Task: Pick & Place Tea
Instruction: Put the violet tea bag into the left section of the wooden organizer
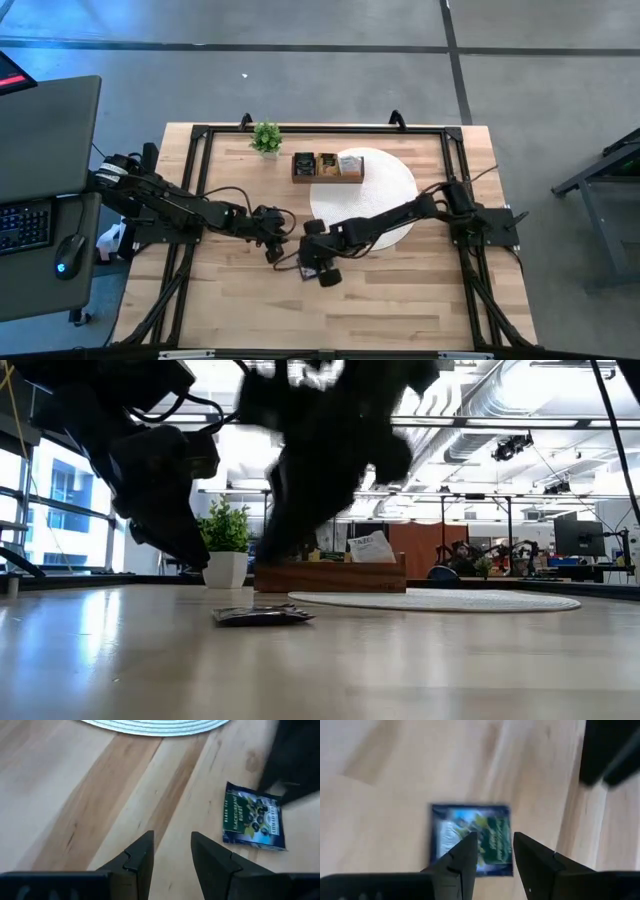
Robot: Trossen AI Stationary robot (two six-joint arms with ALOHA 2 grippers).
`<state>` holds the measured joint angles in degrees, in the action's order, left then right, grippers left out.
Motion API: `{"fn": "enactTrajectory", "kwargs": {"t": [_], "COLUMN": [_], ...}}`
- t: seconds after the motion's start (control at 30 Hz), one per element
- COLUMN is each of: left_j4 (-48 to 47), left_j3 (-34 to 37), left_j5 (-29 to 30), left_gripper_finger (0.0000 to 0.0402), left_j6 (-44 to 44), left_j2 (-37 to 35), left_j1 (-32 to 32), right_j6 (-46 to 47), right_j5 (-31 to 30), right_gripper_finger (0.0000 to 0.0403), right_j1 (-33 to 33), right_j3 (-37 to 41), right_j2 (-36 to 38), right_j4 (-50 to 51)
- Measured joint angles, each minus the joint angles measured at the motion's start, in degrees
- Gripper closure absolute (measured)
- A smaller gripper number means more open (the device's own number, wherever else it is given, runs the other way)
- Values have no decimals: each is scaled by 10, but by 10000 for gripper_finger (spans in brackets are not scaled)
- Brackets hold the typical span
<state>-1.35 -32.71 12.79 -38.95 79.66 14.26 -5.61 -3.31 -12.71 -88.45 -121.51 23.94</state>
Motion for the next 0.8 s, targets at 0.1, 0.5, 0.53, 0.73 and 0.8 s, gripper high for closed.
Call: {"fn": "enactTrajectory", "kwargs": {"t": [0.1,0.5,0.53,0.73,0.8], "left_j4": [-1,-2,-2,-2,-1], "left_j3": [0,0,0,0,0], "left_j5": [2,3,3,4,4], "left_gripper_finger": [273,273,273,273,273], "left_j6": [1,1,1,1,1], "left_j2": [0,0,0,0,0], "left_j1": [0,0,0,0,0], "right_j6": [12,30,29,23,15], "right_j5": [4,23,21,26,22], "right_gripper_finger": [279,298,309,395,388], "right_j1": [13,34,34,41,41], "right_j3": [41,173,180,190,191], "right_j2": [-9,-1,-1,-2,2], "right_j4": [-31,-200,-207,-232,-241]}}
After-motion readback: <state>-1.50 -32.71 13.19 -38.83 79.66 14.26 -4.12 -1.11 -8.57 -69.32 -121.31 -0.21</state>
